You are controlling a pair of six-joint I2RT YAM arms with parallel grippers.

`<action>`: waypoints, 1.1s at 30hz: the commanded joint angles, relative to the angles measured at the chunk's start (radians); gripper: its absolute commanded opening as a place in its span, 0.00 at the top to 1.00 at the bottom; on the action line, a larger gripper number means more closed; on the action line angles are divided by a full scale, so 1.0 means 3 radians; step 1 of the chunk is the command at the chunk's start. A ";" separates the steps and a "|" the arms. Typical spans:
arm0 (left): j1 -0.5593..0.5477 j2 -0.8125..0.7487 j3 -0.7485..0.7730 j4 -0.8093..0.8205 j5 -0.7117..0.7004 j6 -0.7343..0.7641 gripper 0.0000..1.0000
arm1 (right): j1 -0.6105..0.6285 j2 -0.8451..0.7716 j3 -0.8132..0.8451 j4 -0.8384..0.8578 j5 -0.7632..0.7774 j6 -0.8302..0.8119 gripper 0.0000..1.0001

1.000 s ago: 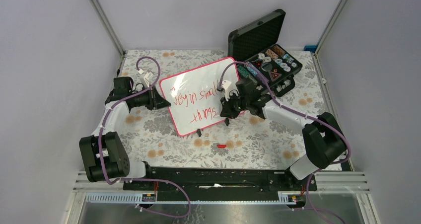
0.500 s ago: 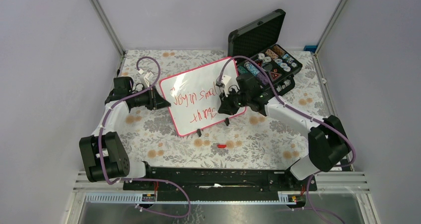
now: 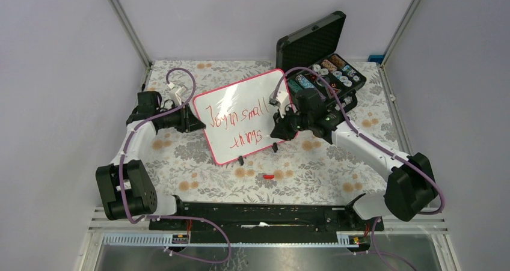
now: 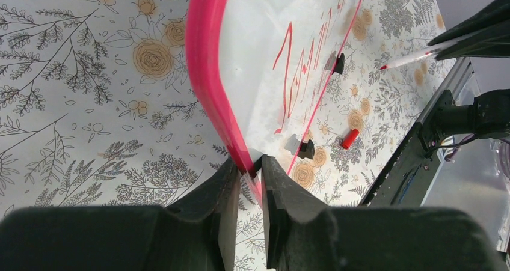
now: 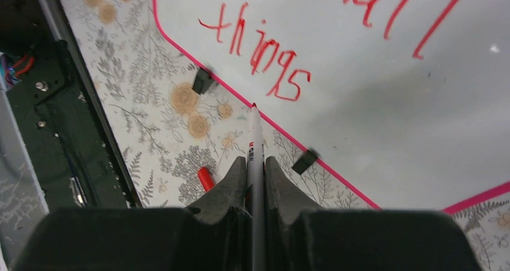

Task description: Write a sentence on the whiteboard

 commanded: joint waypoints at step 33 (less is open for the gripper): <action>0.0012 -0.0134 -0.0015 0.0160 -0.0024 0.0057 0.95 | -0.0149 0.0227 -0.0304 0.0386 -0.0024 -0.0105 1.00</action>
